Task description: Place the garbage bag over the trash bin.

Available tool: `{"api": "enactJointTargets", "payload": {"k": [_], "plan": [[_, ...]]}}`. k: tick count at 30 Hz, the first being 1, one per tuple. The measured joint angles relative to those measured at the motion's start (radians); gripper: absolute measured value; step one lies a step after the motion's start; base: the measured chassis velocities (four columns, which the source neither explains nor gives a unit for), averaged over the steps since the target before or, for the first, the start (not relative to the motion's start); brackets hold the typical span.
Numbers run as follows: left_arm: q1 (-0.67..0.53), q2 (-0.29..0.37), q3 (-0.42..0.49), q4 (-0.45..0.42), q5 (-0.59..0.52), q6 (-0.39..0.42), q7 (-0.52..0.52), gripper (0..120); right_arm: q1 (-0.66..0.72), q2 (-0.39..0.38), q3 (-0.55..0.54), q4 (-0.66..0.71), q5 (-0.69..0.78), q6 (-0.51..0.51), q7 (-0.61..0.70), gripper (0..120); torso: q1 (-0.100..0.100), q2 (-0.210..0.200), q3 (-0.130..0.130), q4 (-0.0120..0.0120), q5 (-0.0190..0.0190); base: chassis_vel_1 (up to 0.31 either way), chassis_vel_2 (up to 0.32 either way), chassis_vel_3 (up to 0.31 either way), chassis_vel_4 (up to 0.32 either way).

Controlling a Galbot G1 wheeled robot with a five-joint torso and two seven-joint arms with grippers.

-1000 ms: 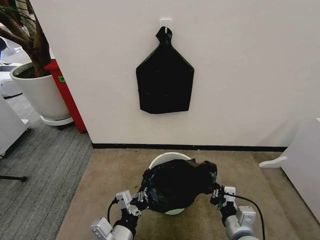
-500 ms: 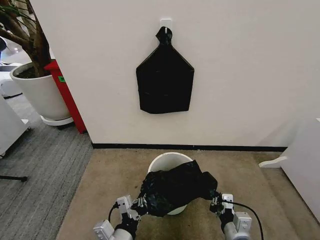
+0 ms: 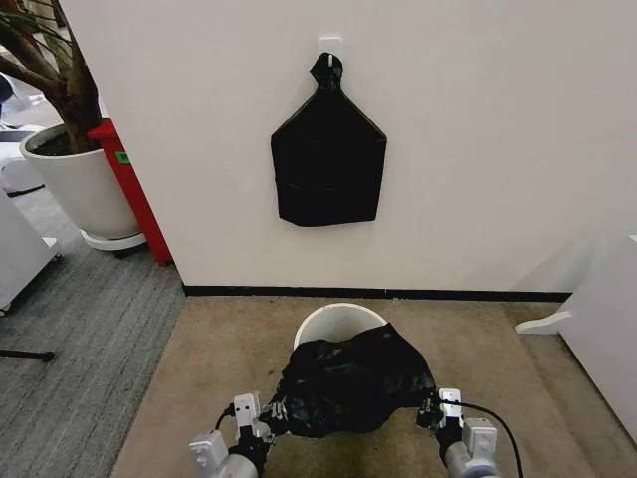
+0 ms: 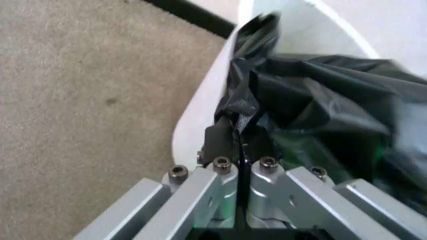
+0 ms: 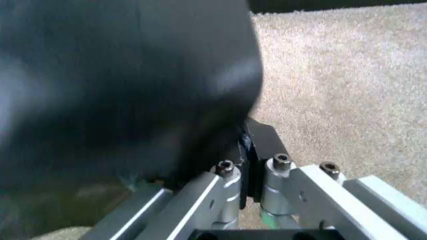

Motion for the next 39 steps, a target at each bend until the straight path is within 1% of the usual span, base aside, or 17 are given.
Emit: {"api": "enactJointTargets", "payload": {"k": [1, 2, 5, 9, 15, 16, 20, 25, 29, 35, 39], "plan": [[-0.018, -0.004, 0.003, 0.025, 0.0, -0.014, 0.008, 0, 0.012, 0.012, -0.004, -0.019, -0.006, 0.003, -0.003, 0, 0.0, 0.0, 0.0, -0.0001, -0.0001, 0.0, 0.0, 0.0, 0.0], [-0.018, -0.004, 0.003, 0.025, 0.0, -0.014, 0.008, 0, 0.012, 0.012, -0.004, -0.019, -0.006, 0.003, -0.003, 0, 0.0, 0.0, 0.0, -0.0001, -0.0001, 0.0, 0.0, 0.0, 0.0], [-0.059, -0.014, 0.008, 0.065, 0.0, -0.03, 0.018, 0, 0.044, 0.042, -0.013, -0.057, -0.019, 0.013, -0.009, 0, 0.0, 0.0, 0.0, 0.0, 0.0, 0.0, 0.0, 0.0, 0.0], [-0.084, -0.017, 0.01, 0.09, 0.001, -0.042, 0.026, 0, 0.066, 0.063, -0.021, -0.087, -0.035, 0.027, -0.022, 0, 0.0, 0.0, 0.0, 0.0, 0.0, 0.0, 0.0, 0.0, 0.0], [-0.127, -0.033, 0.007, 0.157, 0.014, -0.095, 0.055, 0, 0.091, 0.093, -0.023, -0.14, -0.072, 0.059, -0.055, 0, 0.0, 0.0, 0.0, 0.0, 0.0, 0.0, 0.0, 0.0, 0.0], [-0.127, -0.033, 0.007, 0.157, 0.014, -0.095, 0.055, 0, 0.091, 0.093, -0.023, -0.14, -0.072, 0.059, -0.055, 0, 0.0, 0.0, 0.0, 0.0, 0.0, 0.0, 0.0, 0.0, 0.0], [-0.146, -0.057, 0.013, 0.197, 0.025, -0.143, 0.087, 0, 0.109, 0.115, -0.016, -0.174, -0.093, 0.091, -0.08, 0, 0.0, 0.0, 0.0, 0.0, 0.0, 0.0, 0.0, 0.0, 0.0], [-0.158, -0.064, 0.016, 0.224, 0.039, -0.172, 0.104, 0, 0.119, 0.127, -0.016, -0.195, -0.11, 0.125, -0.102, 0, 0.0, 0.0, 0.0, 0.0, 0.0, 0.0, 0.0, 0.0, 0.0], [-0.178, -0.075, 0.016, 0.261, 0.043, -0.207, 0.12, 0, 0.133, 0.135, -0.017, -0.216, -0.119, 0.141, -0.113, 0, 0.0, 0.0, 0.0, 0.0, 0.0, 0.0, 0.0, 0.0, 0.0], [-0.189, -0.084, 0.016, 0.292, 0.047, -0.213, 0.124, 0, 0.15, 0.138, -0.018, -0.229, -0.118, 0.143, -0.115, 0, 0.0, 0.0, 0.0, 0.0, 0.0, 0.0, 0.0, 0.0, 0.0], [-0.21, -0.089, 0.016, 0.334, 0.054, -0.229, 0.132, 0, 0.164, 0.139, -0.021, -0.249, -0.118, 0.152, -0.123, 0, 0.0, 0.0, 0.0, 0.0, 0.0, 0.0, 0.0, 0.0, 0.0]]}}
